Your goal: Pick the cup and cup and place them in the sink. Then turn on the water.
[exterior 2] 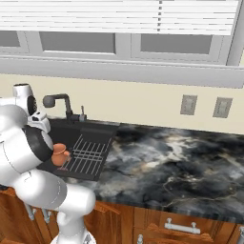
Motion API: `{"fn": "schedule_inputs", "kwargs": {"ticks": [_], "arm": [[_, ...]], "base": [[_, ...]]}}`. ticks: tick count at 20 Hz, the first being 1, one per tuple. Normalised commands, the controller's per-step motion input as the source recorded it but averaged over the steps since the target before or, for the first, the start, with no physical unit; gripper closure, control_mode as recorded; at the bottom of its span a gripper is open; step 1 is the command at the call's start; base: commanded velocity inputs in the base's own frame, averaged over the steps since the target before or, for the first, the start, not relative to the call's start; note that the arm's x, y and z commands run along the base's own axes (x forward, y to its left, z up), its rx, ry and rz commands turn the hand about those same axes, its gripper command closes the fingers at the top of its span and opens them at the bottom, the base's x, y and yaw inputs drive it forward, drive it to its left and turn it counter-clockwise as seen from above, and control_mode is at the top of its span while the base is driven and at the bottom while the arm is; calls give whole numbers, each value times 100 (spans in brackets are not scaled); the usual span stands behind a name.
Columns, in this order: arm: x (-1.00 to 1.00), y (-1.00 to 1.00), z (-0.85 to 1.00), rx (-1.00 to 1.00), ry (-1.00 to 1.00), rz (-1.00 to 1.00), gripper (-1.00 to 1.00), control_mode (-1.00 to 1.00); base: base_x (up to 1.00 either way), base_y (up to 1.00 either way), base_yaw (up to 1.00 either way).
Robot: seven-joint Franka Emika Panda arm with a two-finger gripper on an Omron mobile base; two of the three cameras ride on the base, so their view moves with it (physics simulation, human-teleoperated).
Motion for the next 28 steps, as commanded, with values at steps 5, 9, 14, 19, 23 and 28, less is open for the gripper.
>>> {"fn": "schedule_inputs", "kwargs": {"ticks": [5,9,14,19,23,28], "arm": [[1,0,-8,0,0,1,100,-100],[0,0,-2,0,0,0,100,-100],[1,0,-1,0,0,0,100,-100],[0,0,0,0,0,0,100,-100],[0,0,0,0,0,0,100,-100],[0,0,0,0,0,0,100,-100]], "base": [[0,0,0],[0,0,0],[0,0,0],[0,0,0],[0,0,0],[0,0,0]]}}
